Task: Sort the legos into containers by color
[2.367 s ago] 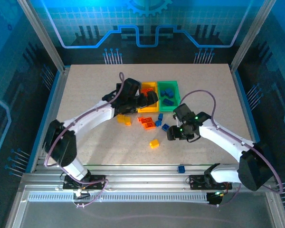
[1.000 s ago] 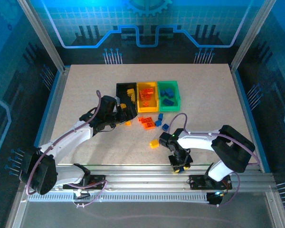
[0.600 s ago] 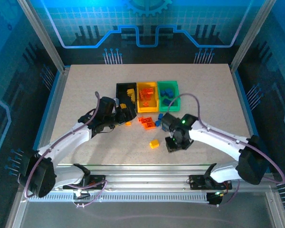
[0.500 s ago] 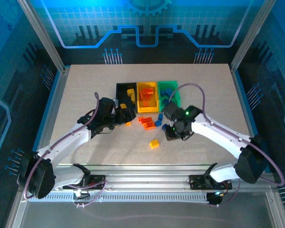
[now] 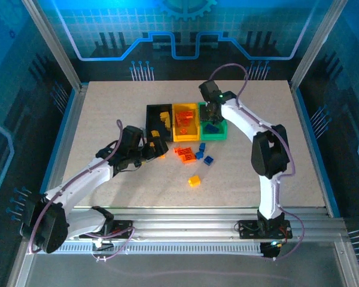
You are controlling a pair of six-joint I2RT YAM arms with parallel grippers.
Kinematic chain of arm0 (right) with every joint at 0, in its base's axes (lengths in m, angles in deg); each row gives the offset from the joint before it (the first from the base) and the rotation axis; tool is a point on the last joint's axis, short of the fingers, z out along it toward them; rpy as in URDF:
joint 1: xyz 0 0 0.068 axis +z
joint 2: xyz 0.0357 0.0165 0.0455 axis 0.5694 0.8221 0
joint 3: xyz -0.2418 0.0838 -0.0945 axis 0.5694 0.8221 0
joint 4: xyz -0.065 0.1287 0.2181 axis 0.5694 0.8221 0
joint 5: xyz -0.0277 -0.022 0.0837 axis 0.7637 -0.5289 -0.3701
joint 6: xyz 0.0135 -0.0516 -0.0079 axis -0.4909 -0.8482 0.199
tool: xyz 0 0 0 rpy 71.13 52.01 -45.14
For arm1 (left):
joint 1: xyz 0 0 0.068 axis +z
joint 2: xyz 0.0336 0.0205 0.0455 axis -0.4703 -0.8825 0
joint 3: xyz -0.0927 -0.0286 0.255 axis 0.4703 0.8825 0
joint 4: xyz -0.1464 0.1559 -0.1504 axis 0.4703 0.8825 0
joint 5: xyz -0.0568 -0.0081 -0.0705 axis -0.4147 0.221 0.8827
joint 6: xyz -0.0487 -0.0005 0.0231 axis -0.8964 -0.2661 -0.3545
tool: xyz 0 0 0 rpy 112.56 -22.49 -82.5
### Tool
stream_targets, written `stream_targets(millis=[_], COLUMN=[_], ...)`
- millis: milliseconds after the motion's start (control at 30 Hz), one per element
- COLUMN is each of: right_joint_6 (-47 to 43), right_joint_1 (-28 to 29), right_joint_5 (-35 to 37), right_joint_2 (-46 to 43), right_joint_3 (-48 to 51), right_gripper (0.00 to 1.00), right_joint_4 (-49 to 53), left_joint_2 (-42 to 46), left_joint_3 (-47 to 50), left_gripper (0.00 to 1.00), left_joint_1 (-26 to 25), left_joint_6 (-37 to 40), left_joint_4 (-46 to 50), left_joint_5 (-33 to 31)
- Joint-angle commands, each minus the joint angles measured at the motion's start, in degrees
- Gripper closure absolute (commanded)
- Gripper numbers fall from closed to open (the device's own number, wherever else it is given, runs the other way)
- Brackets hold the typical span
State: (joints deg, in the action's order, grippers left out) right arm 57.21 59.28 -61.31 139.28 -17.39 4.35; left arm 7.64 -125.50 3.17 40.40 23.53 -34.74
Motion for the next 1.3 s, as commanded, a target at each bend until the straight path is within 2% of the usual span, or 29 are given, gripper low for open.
stream_targets(millis=[0, 67, 200, 367, 533, 867, 1033, 1267], right_joint_6=[-0.17, -0.36, 0.87, 4.91, 9.72, 12.62, 13.07, 12.17], right_joint_1=[-0.87, -0.80, -0.28, 2.18, 4.85, 10.32, 10.45, 10.20], right_joint_5=[1.28, 0.61, -0.73, -3.06, -7.86, -5.76, -5.24, -2.70], right_joint_2=[0.33, -2.15, -9.23, -19.17, -22.48, -15.83, -15.03, -13.52], right_joint_3=[-2.85, -0.82, 6.63, 22.39, 35.08, 36.26, 37.03, 37.46], right_gripper=[0.35, 0.30, 0.29, 0.28, 0.24, 0.26, 0.35, 0.36], right_joint_4=[1.60, 0.18, -1.87, -3.25, -7.48, -8.86, -8.42, -6.41], left_joint_2=[2.01, 2.36, 2.57, 1.81, 0.83, 2.55, 2.86, 2.32], left_joint_3=[0.74, 0.71, 0.83, 0.91, 1.60, 3.44, 3.32, 3.39], left_gripper=[0.01, 0.01, 0.01, 0.01, 0.01, 0.01, 0.01, 0.01], left_joint_1=[0.54, 0.49, 0.47, 0.64, 1.08, 1.27, 1.43, 1.85], left_joint_6=[-0.34, -0.29, -0.29, -0.21, -0.85, -1.23, -0.72, -0.94], left_joint_4=[1.96, 2.31, 2.47, 2.31, 2.59, 3.16, 3.72, 3.35], left_joint_5=[-0.26, -0.53, -0.98, -0.88, -0.14, -0.50, -0.75, -0.40])
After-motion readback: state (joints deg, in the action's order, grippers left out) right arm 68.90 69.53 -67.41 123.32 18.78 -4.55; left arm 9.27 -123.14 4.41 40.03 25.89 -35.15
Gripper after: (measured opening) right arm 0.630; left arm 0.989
